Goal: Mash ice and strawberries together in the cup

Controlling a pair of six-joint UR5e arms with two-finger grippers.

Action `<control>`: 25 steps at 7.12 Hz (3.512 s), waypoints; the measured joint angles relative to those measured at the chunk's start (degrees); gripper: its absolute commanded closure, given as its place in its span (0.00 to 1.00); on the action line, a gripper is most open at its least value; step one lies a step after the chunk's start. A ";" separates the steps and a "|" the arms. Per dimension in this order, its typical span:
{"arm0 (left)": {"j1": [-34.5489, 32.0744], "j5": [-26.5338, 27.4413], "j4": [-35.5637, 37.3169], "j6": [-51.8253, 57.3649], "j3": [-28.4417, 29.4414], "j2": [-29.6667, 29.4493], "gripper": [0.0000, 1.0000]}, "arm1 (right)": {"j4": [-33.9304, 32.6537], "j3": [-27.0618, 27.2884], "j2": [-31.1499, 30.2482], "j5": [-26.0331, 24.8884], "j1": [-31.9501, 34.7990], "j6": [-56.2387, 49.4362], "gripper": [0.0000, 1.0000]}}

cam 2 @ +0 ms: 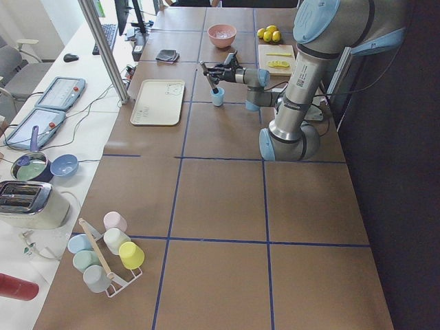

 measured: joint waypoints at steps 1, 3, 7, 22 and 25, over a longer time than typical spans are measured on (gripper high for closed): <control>-0.06 -0.96 0.29 0.67 -3.61 1.48 1.00 | 0.01 0.07 0.01 -0.02 0.00 0.00 0.01; -0.45 -2.78 1.24 1.15 -9.34 3.13 1.00 | 0.01 0.21 0.22 -0.10 0.00 -0.02 0.01; -6.96 -13.45 3.18 -3.38 -18.85 9.57 1.00 | 0.12 1.31 1.00 -0.39 0.00 -0.09 0.01; -52.30 -93.44 25.24 -29.51 -20.98 46.30 1.00 | 0.17 3.03 3.66 -0.53 0.00 0.18 0.01; -53.09 -95.67 26.25 -24.89 -15.70 48.90 1.00 | 0.12 3.05 3.76 -0.53 0.00 0.17 0.01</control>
